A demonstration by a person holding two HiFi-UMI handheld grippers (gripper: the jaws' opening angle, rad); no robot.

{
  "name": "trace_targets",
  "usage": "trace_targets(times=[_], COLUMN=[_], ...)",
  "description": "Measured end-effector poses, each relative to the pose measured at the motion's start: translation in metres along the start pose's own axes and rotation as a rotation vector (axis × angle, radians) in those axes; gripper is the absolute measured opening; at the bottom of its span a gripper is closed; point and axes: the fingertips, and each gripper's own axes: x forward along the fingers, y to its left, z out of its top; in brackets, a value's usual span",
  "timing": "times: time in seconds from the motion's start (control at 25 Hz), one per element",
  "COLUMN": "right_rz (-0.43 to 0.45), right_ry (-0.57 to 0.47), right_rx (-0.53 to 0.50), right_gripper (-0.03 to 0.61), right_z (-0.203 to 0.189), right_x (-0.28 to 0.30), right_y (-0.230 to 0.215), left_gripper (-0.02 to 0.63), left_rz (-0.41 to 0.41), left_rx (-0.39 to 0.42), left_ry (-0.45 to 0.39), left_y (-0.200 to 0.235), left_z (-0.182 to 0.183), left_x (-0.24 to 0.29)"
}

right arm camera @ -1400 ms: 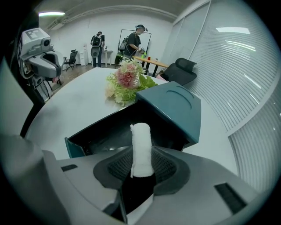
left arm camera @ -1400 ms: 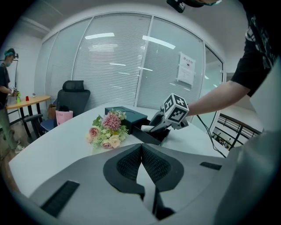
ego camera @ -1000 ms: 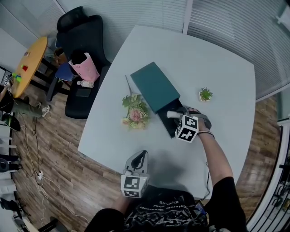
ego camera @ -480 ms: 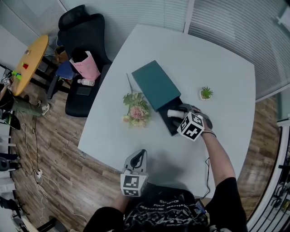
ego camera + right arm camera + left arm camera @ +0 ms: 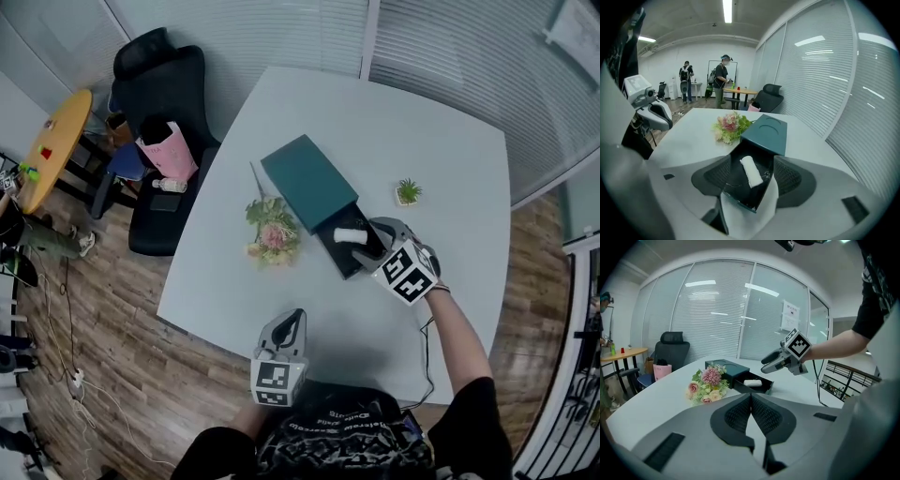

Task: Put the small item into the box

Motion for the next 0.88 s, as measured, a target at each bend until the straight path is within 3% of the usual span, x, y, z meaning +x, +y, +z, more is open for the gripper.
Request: trace_targets(times=[0.56, 0.88], right_rz=[-0.148, -0.241], right_ry=[-0.264, -0.370], right_rx=[0.247, 0.373], right_gripper=[0.293, 0.295], right_z=[0.011, -0.013], right_x=[-0.115, -0.155], right_y=[0.039, 0.072], left_gripper=[0.018, 0.018], left_rz=[-0.038, -0.064], left_rx=[0.007, 0.011], left_ry=[-0.091, -0.144], left_y=[-0.023, -0.037], left_z=[0.020, 0.030], left_x=[-0.030, -0.046])
